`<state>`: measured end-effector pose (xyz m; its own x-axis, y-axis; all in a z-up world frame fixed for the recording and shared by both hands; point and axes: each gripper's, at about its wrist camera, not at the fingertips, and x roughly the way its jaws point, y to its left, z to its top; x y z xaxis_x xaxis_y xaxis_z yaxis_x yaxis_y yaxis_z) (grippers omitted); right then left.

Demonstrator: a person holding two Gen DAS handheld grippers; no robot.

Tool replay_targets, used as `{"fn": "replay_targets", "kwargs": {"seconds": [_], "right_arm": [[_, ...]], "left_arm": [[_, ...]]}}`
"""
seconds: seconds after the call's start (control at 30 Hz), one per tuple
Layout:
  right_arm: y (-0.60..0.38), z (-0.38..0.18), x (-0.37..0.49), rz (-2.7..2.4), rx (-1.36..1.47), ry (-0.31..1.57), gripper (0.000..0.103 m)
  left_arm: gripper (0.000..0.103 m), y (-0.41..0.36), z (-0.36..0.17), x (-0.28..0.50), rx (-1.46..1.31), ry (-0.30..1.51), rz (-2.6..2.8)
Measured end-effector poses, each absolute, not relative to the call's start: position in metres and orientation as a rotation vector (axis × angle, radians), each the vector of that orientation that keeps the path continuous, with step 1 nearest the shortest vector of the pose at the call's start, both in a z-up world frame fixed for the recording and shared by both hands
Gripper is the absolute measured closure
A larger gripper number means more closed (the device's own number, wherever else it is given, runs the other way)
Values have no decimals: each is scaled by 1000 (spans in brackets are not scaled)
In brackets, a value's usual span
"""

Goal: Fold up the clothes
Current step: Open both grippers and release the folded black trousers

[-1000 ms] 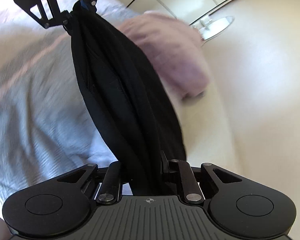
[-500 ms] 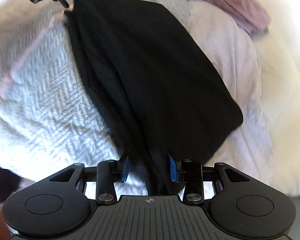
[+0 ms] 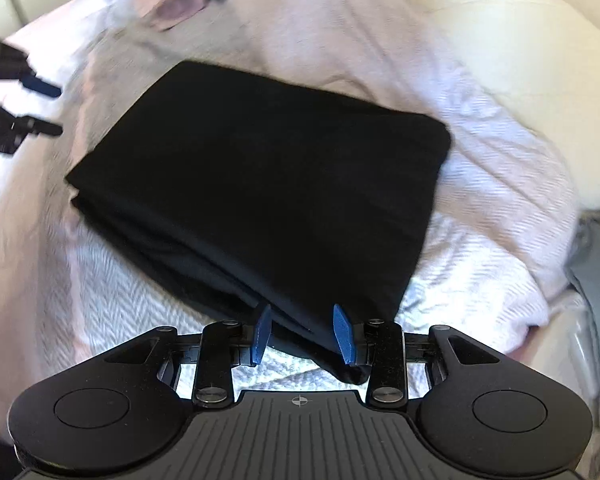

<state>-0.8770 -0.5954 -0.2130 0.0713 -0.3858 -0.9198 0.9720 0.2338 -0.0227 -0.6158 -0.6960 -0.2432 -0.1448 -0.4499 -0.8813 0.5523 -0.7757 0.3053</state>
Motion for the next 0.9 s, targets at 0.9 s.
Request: {"fn": "replay_targets", "kwargs": {"seconds": [0.9], "right_arm": [[-726, -231, -964, -1256, 945, 779, 39]], "left_arm": [[42, -815, -275, -670, 1250, 452, -2017]]}}
